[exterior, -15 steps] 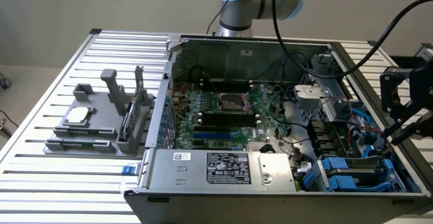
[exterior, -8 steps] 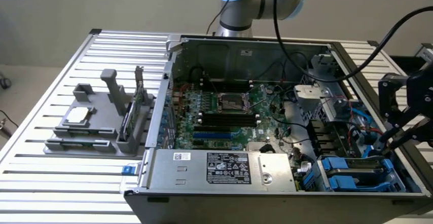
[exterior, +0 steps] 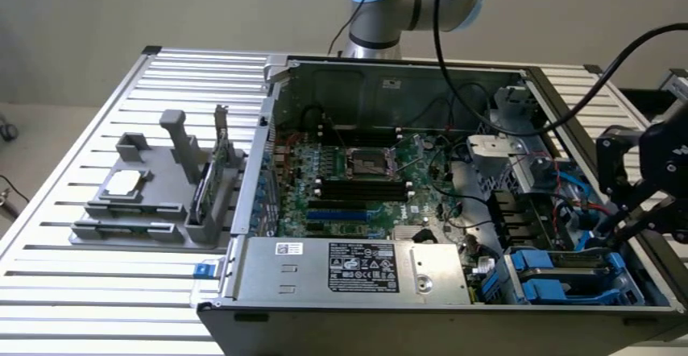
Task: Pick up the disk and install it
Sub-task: 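Insert the first disk wire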
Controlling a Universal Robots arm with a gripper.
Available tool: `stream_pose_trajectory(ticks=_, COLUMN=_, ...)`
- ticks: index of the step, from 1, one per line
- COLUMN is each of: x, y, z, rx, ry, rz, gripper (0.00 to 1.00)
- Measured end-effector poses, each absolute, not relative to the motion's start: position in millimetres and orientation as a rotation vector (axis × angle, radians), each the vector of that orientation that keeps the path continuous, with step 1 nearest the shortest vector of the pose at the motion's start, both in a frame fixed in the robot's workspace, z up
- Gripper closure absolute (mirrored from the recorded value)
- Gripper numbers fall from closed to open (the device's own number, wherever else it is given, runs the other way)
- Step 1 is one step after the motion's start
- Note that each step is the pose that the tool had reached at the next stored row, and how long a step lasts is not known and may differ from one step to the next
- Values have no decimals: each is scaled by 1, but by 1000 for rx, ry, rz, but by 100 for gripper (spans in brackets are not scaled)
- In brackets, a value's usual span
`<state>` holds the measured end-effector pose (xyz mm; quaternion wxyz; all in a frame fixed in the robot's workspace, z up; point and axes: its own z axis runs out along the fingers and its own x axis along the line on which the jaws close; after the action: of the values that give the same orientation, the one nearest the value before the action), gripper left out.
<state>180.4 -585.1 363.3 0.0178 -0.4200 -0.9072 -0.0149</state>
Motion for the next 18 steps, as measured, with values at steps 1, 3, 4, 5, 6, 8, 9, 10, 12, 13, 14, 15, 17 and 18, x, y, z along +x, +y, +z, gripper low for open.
stream_pose_trajectory(ticks=1, x=181, y=-586, z=363, rx=-1307, ry=-2816, rz=-46, gripper=78)
stream_pose_trajectory(ticks=3, x=181, y=-586, z=363, rx=-1310, ry=-2813, rz=-44, gripper=78)
stream_pose_trajectory(ticks=4, x=181, y=-586, z=363, rx=-1310, ry=-2813, rz=-44, gripper=78)
stream_pose_trajectory(ticks=5, x=181, y=-586, z=363, rx=-1310, ry=-2813, rz=-44, gripper=78)
stream_pose_trajectory(ticks=6, x=181, y=-586, z=363, rx=-1310, ry=-2813, rz=-44, gripper=78)
stream_pose_trajectory(ticks=8, x=181, y=-587, z=363, rx=-1310, ry=-2813, rz=-44, gripper=78)
stream_pose_trajectory(ticks=9, x=182, y=-587, z=363, rx=-1310, ry=-2813, rz=-44, gripper=78)
stream_pose_trajectory(ticks=10, x=183, y=-588, z=363, rx=-1310, ry=-2812, rz=-44, gripper=78)
stream_pose_trajectory(ticks=12, x=184, y=-590, z=363, rx=-1310, ry=-2810, rz=-43, gripper=78)
stream_pose_trajectory(ticks=13, x=185, y=-592, z=363, rx=-1310, ry=-2810, rz=-42, gripper=78)
stream_pose_trajectory(ticks=14, x=185, y=-593, z=363, rx=-1310, ry=-2809, rz=-42, gripper=78)
stream_pose_trajectory(ticks=15, x=185, y=-594, z=363, rx=-1311, ry=-2808, rz=-42, gripper=78)
stream_pose_trajectory(ticks=17, x=185, y=-594, z=363, rx=-1311, ry=-2808, rz=-41, gripper=78)
stream_pose_trajectory(ticks=18, x=185, y=-594, z=363, rx=-1312, ry=-2808, rz=-41, gripper=78)
